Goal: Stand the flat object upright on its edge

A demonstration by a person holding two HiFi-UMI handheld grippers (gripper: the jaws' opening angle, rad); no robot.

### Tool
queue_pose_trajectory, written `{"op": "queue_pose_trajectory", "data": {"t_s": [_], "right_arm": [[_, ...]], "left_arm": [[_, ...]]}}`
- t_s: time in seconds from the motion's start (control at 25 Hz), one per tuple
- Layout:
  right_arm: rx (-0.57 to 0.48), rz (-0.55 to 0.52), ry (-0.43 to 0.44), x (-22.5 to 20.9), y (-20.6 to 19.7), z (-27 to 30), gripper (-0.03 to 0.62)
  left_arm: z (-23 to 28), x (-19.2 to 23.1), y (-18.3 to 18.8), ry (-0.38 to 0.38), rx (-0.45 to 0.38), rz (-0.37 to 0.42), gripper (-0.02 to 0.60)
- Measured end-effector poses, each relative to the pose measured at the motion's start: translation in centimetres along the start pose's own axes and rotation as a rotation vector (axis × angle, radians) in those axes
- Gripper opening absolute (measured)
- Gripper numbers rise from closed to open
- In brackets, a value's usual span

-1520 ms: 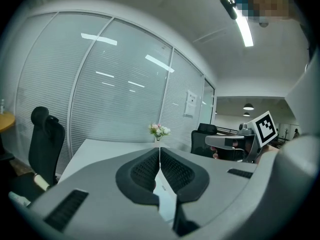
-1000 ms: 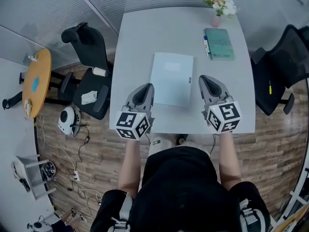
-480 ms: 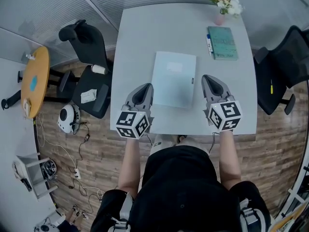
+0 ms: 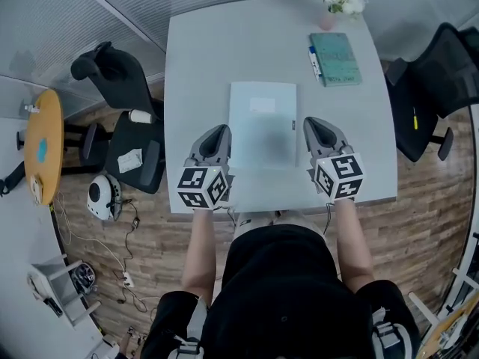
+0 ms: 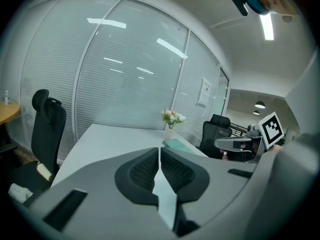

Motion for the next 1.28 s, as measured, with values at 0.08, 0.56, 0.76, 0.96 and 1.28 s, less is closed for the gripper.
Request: {"op": "queue_pose_trajectory", "data": {"t_s": [0.08, 0.56, 0.76, 0.96, 1.28], "right_arm": [[0.009, 0.011, -0.012, -0.1, -0.3, 0.5, 0.017], [0.074, 0.062, -0.078, -0.8, -3.1, 4.3, 0.037], [0.108, 0.102, -0.095, -1.3, -4.2, 5.3, 0.058], [0.136, 0.142, -0.108, -2.1, -5.2, 6.3, 0.085], [0.180, 0.179, -0.138, -3.8, -6.9, 7.8, 0.118]], "left_arm": [[0.9, 0.5, -0.1, -0.006, 0.011, -0.005, 0.028], [5.4, 2.6, -1.5, -0.063, 0.083, -0.005, 0.028], [6.9, 3.7, -2.1, -0.059, 0.108, -0.002, 0.029], [8.7, 4.7, -3.3, -0.077, 0.149, -0.017, 0.115], [11.2, 6.0, -5.1, -0.083, 0.210, -0.027, 0.150]]}}
Point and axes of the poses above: the fingertips, and each gripper's own axes: z forward along the fingers, x to its left, y out of its top, the point moved 10 cm from there along -z, backward along the fingers, and after that the axes turned 12 degrees about y, right-handed, at the moved point
